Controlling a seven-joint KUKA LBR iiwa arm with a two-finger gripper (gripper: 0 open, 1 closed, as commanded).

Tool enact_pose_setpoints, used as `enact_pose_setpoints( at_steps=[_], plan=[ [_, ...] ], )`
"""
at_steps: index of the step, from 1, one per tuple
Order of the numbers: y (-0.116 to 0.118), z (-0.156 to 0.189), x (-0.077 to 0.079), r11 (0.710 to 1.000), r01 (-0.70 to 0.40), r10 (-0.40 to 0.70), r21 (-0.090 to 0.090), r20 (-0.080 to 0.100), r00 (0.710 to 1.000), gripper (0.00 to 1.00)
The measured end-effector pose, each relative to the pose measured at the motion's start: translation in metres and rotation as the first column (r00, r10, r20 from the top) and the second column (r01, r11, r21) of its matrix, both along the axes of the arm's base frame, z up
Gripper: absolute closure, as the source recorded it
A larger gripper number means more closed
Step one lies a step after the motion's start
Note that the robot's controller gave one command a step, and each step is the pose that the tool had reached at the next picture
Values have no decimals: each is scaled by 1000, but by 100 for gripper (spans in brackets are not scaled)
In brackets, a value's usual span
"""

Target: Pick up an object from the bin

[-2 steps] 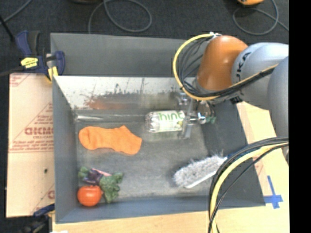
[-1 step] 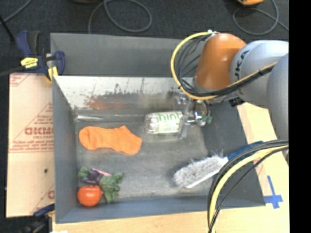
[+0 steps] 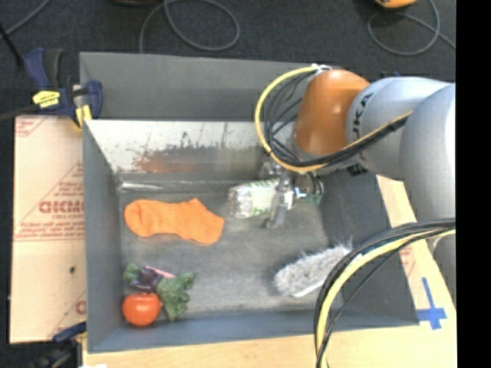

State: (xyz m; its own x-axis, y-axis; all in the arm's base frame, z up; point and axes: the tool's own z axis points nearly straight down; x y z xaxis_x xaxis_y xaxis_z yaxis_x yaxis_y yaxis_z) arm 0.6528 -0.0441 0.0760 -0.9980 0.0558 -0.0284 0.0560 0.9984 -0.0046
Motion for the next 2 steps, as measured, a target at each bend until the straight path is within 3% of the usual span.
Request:
enact_pose_setpoints(
  at_steps=[1,2],
  plan=[
    [5,-18,1,999,54,-54,6,3,999,100],
    [5,-17,0,998,64,-64,6,3,998,100]
  ],
)
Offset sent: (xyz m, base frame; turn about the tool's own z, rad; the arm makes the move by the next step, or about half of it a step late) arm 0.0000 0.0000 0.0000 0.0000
